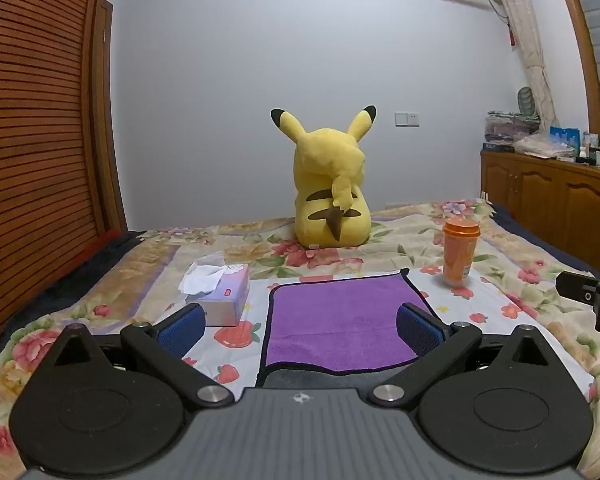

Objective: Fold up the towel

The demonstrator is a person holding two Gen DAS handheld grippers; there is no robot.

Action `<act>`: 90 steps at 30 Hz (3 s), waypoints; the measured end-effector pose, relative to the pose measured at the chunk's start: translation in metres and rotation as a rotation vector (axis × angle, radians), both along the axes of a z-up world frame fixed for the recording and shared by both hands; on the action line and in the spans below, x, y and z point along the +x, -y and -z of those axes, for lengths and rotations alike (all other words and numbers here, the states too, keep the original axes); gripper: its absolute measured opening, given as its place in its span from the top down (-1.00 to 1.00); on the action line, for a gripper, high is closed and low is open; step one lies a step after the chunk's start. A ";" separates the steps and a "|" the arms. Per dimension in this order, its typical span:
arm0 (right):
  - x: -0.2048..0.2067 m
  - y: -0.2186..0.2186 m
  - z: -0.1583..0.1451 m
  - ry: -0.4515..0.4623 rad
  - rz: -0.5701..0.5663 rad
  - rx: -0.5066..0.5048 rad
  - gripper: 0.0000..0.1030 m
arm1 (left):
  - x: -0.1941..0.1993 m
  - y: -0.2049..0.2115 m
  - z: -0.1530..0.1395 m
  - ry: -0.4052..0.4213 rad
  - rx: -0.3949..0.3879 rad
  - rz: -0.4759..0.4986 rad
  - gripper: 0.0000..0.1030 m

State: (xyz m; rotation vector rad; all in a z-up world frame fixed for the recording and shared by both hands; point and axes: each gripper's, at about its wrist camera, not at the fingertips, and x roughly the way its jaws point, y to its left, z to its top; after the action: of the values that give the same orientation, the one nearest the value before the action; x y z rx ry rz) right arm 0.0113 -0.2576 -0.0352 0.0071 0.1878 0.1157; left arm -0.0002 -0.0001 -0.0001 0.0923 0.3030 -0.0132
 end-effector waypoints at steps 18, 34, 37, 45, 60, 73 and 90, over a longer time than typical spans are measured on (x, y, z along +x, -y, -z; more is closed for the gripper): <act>0.000 0.002 0.001 -0.004 0.004 -0.003 -1.00 | 0.000 0.000 0.000 0.000 0.004 0.000 -1.00; 0.001 0.002 0.000 -0.002 0.004 0.004 -1.00 | 0.000 0.000 0.000 0.001 0.006 0.000 -1.00; 0.000 0.002 0.000 -0.002 0.003 0.003 -1.00 | 0.000 0.000 0.000 0.001 0.006 0.000 -1.00; 0.001 0.002 0.000 -0.003 0.003 0.003 -1.00 | 0.000 0.000 0.000 0.000 0.007 0.000 -1.00; 0.000 0.000 0.000 -0.003 0.003 0.004 -1.00 | 0.000 0.000 0.000 -0.001 0.008 0.000 -1.00; 0.001 -0.001 -0.001 -0.002 0.003 0.005 -1.00 | -0.001 0.000 0.000 -0.003 0.009 0.006 -1.00; 0.008 -0.009 0.004 -0.041 -0.034 -0.012 -1.00 | 0.004 0.000 0.006 -0.047 0.036 0.009 -1.00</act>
State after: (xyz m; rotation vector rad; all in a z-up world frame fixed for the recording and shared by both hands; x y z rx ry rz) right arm 0.0190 -0.2484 -0.0393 -0.0053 0.2296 0.1485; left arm 0.0036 0.0000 -0.0059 0.1296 0.3501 -0.0183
